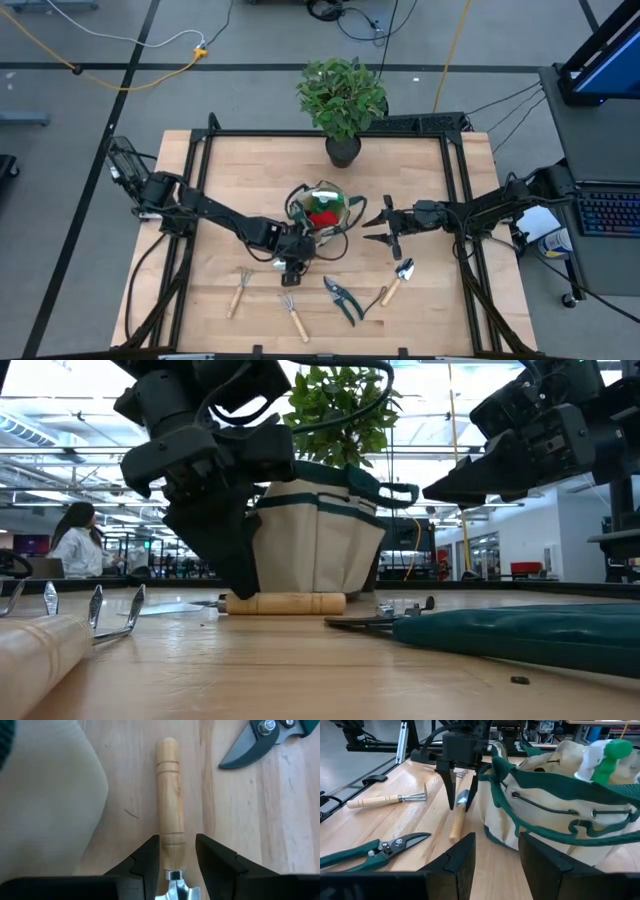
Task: Pick & Place Garden tools in Gardening bag
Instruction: Put the top hand trowel in the gardening bag
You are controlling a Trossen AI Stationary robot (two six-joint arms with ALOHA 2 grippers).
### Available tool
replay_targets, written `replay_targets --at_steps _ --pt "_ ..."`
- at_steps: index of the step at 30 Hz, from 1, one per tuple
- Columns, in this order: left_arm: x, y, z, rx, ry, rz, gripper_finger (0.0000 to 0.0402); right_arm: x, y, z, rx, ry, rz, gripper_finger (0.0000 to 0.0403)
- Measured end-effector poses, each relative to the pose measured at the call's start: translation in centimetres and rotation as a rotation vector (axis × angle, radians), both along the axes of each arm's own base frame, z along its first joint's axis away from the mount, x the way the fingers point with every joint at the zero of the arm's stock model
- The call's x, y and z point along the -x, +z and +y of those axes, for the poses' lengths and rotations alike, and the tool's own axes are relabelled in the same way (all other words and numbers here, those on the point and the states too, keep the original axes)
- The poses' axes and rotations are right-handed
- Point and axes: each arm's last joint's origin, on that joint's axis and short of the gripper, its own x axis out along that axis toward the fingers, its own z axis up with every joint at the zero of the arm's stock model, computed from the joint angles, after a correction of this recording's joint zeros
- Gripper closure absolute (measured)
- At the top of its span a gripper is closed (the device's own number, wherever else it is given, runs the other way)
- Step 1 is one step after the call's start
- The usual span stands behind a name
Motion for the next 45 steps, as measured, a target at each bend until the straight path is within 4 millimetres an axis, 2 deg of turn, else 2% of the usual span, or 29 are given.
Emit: replay_targets --at_steps 8,10,14,21,23,28,33,38,42,45 --pt "-0.2 -1.3 0.1 -0.045 -0.042 0.026 0.0271 0.0 0.1 0.0 0.0 0.0 -0.005 0.0259" --pt "-0.2 -1.3 0.1 -0.049 -0.047 0.026 0.0285 0.0 0.0 0.0 0.003 0.001 -0.006 0.0259" --pt "-0.3 -1.3 0.2 -0.054 -0.054 0.023 0.0337 0.0 0.0 0.0 0.004 0.001 -0.006 0.0259" --pt "-0.1 -0.4 0.2 -0.049 -0.061 0.002 0.0339 0.0 0.0 0.0 0.007 0.002 -0.006 0.0259" --pt "0.2 0.8 0.1 -0.038 -0.067 -0.028 0.0339 0.0 0.0 0.0 0.007 0.002 -0.006 0.0259" --pt "1.2 5.5 0.4 -0.033 -0.049 -0.175 0.0339 0.0 0.0 0.0 0.007 0.002 -0.006 0.0259" --pt "2.8 10.4 1.1 -0.115 -0.033 -0.365 0.0339 0.0 0.1 0.0 0.007 0.002 -0.006 0.0259" --pt "3.7 14.3 2.0 -0.247 -0.027 -0.586 0.0339 0.0 0.1 0.0 0.007 0.002 -0.007 0.0259" --pt "3.0 15.9 3.5 -0.295 -0.014 -0.744 0.0339 0.0 0.1 0.0 0.007 0.002 -0.007 0.0259" --pt "1.8 16.0 5.0 -0.312 -0.036 -0.823 0.0339 0.0 0.0 0.0 0.008 0.0 -0.006 0.0259"
